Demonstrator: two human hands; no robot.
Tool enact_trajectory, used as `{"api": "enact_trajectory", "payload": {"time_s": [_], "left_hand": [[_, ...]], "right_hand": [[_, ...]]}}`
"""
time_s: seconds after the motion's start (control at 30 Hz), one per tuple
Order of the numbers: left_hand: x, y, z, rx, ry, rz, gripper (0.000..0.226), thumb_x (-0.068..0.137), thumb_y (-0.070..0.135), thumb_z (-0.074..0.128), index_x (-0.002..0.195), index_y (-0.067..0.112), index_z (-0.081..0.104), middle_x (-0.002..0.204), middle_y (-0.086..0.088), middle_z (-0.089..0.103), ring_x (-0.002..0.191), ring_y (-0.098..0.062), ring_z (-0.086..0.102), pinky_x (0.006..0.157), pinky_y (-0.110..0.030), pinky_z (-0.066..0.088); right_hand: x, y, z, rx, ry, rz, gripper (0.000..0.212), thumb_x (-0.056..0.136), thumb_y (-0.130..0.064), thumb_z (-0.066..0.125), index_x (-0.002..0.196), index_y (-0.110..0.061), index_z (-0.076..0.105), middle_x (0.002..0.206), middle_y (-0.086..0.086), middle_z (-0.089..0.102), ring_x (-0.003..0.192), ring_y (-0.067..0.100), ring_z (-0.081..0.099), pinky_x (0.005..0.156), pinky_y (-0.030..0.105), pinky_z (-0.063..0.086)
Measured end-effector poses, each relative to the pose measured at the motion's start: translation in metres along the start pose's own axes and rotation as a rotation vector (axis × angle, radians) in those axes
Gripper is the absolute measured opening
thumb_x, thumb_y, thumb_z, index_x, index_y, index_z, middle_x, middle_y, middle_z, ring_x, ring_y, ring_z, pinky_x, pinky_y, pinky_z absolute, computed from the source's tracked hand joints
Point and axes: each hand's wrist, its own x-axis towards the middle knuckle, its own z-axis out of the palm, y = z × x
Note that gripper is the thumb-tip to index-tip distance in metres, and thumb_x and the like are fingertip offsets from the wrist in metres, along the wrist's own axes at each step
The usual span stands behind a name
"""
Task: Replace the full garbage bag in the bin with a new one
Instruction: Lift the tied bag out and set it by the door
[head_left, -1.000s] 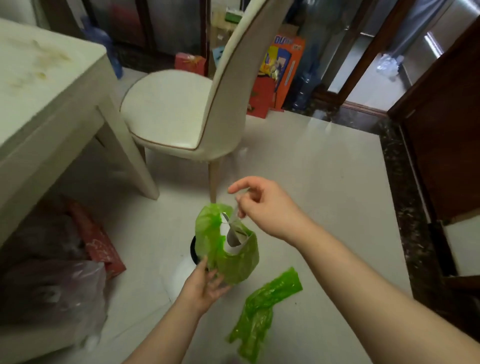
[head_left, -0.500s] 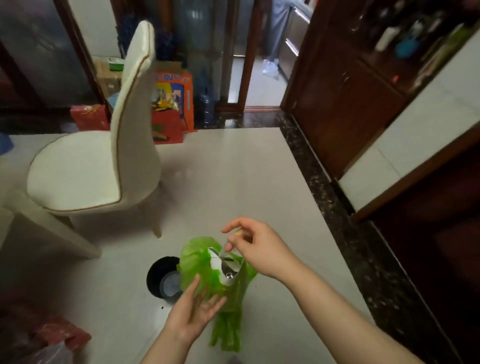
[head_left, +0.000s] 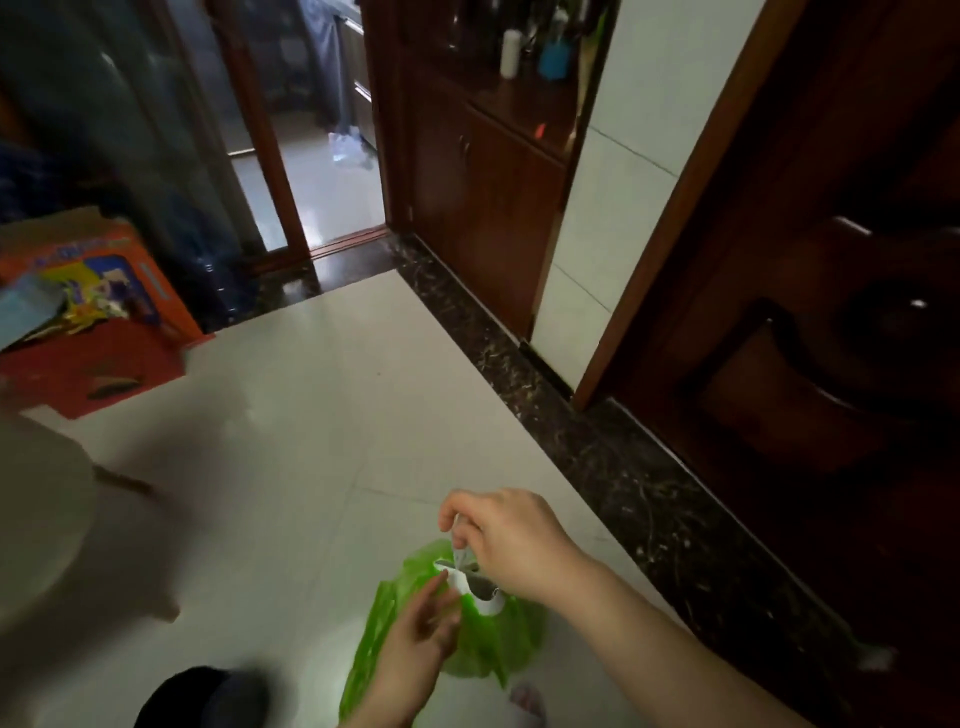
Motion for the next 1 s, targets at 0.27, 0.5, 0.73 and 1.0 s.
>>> {"api": "enact_trajectory", "payload": {"time_s": [0.27,0.5,0.73,1.0], "left_hand": [[0.111,0.115,0.12,0.181,-0.021,0.09,0.021,0.094,0.007,0.046,0.107,0.016,0.059,0.095,-0.002,0.068,0.088,-0.015,0.065,0.079,-0.03,0.049],[0.248,0.205,0.187,0.502,-0.179,0.291,0.022,0.09,0.004,0.05,0.101,0.017,0.065,0.087,0.002,0.069,0.075,0.004,0.064,0.078,-0.018,0.049],[0.434,0.238,0.24,0.938,-0.445,0.293,0.053,0.086,0.011,0.055,0.134,0.031,0.047,0.122,0.003,0.061,0.109,-0.016,0.061,0.098,-0.033,0.048],[0.617,0.238,0.296,1.315,-0.589,0.187,0.038,0.093,0.04,0.044,0.129,0.034,0.052,0.135,-0.001,0.055,0.119,-0.02,0.055,0.096,-0.029,0.044]], "right_hand": [[0.044,0.16,-0.066,0.195,0.066,0.328,0.022,0.083,-0.013,0.048,0.096,-0.03,0.054,0.086,-0.004,0.074,0.085,0.018,0.065,0.078,0.029,0.049],[0.12,0.272,-0.113,0.255,0.103,0.544,0.014,0.08,-0.017,0.051,0.08,-0.031,0.053,0.086,0.002,0.073,0.087,0.024,0.065,0.076,0.034,0.052],[0.244,0.385,-0.141,0.352,0.091,0.691,0.014,0.082,-0.017,0.054,0.075,-0.03,0.054,0.086,-0.005,0.072,0.086,0.016,0.066,0.079,0.041,0.056],[0.348,0.494,-0.148,0.663,0.175,0.778,0.029,0.085,-0.004,0.056,0.069,-0.028,0.055,0.081,-0.003,0.071,0.085,0.009,0.068,0.078,0.032,0.058]]}}
